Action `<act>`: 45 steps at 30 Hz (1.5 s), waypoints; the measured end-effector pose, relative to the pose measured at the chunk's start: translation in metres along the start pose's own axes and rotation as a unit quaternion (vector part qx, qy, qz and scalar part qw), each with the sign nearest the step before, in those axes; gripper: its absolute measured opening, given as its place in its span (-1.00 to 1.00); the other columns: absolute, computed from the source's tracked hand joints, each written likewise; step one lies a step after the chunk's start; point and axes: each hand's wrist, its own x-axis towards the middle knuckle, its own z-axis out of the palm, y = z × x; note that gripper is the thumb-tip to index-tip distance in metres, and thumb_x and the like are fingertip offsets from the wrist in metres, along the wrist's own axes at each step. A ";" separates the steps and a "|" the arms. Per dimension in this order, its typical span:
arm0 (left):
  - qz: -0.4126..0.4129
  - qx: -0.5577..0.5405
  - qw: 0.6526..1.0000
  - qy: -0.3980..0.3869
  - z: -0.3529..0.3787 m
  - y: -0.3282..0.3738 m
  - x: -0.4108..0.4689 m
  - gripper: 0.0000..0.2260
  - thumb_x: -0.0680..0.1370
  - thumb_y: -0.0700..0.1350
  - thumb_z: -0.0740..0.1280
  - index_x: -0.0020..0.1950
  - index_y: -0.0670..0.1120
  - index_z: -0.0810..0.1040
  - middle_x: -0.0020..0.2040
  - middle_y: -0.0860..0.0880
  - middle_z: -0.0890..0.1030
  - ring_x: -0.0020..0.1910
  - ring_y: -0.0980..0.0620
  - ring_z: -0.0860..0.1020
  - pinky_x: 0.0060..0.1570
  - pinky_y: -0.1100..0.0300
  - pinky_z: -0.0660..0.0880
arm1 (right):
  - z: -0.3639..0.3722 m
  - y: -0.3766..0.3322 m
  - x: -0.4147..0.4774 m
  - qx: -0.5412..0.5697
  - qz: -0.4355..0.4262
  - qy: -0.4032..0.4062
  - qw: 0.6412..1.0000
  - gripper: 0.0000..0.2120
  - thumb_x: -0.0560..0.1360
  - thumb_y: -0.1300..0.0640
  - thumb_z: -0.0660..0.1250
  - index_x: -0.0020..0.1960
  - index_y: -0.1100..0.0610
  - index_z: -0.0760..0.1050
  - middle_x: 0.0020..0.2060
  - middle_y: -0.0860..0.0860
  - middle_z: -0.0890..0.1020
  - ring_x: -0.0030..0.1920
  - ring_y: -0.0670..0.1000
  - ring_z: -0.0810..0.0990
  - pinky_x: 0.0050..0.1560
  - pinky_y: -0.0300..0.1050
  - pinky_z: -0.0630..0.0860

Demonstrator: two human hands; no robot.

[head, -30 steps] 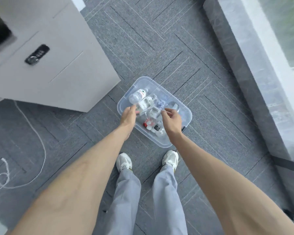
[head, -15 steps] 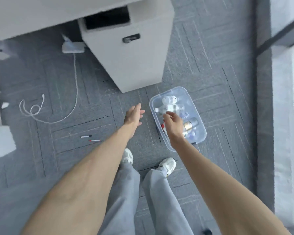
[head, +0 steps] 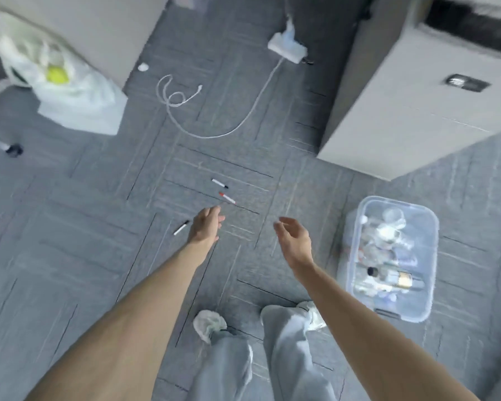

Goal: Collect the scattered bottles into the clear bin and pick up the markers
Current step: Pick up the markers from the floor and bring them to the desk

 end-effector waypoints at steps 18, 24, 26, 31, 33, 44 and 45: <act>-0.027 -0.119 0.989 0.084 -0.115 -0.258 0.240 -0.62 0.66 0.04 0.11 0.35 -0.18 0.39 0.27 -0.15 0.54 0.21 -0.09 0.49 0.12 -0.01 0.43 | 0.282 0.125 0.199 -0.235 -0.132 -0.174 0.947 -0.67 0.59 0.09 0.30 0.33 0.13 0.48 0.13 0.04 0.64 0.05 -0.01 0.60 0.09 -0.14 0.55; -0.009 -0.027 0.995 0.100 -0.092 -0.350 0.358 -0.55 0.63 0.15 0.11 0.36 -0.14 0.41 0.31 -0.18 0.52 0.29 -0.18 0.48 0.31 -0.18 0.39 | 0.353 0.198 0.303 -0.248 -0.209 -0.208 0.923 -0.67 0.60 0.16 0.26 0.36 0.11 0.44 0.06 -0.05 0.60 0.00 -0.06 0.61 -0.28 -0.44 0.48; -0.004 0.019 0.995 0.102 -0.085 -0.370 0.380 -0.56 0.63 0.15 0.13 0.34 -0.13 0.45 0.34 -0.19 0.51 0.28 -0.17 0.49 0.33 -0.10 0.36 | 0.367 0.217 0.328 -0.251 -0.231 -0.193 0.920 -0.68 0.59 0.17 0.25 0.34 0.13 0.46 0.03 -0.01 0.63 -0.09 -0.09 0.61 -0.31 -0.42 0.48; 0.015 0.049 0.993 0.108 -0.086 -0.395 0.410 -0.60 0.58 0.18 0.24 0.22 -0.10 0.51 0.33 -0.15 0.52 0.27 -0.14 0.50 0.25 -0.05 0.37 | 0.383 0.237 0.372 -0.294 -0.269 -0.197 0.896 -0.71 0.55 0.14 0.23 0.26 0.07 0.48 -0.18 -0.02 0.59 -0.31 -0.16 0.55 -0.48 -0.44 0.40; 0.037 0.078 0.992 0.095 -0.088 -0.398 0.412 -0.59 0.56 0.18 0.26 0.20 -0.11 0.53 0.26 -0.12 0.56 0.21 -0.12 0.53 0.18 -0.01 0.43 | 0.384 0.243 0.378 -0.290 -0.265 -0.193 0.899 -0.77 0.56 0.11 0.23 0.21 -0.03 0.43 -0.15 -0.08 0.58 -0.20 -0.15 0.61 -0.40 -0.40 0.48; 0.067 0.203 0.973 0.086 -0.065 -0.396 0.392 -0.51 0.37 0.26 0.44 0.09 -0.03 0.44 0.04 0.00 0.52 0.01 0.02 0.51 0.13 0.01 0.47 | 0.388 0.233 0.361 -0.280 -0.292 -0.221 0.888 -0.60 0.58 0.17 0.26 0.41 0.14 0.38 0.05 0.02 0.60 -0.32 -0.19 0.43 -0.48 -0.37 0.35; 0.070 0.245 0.963 0.091 -0.062 -0.399 0.392 -0.51 0.37 0.24 0.45 0.09 -0.05 0.45 0.00 0.01 0.52 -0.03 0.04 0.51 0.14 0.00 0.47 | 0.389 0.233 0.361 -0.273 -0.293 -0.224 0.888 -0.60 0.58 0.17 0.27 0.41 0.15 0.38 0.09 0.02 0.60 -0.34 -0.21 0.38 -0.51 -0.39 0.33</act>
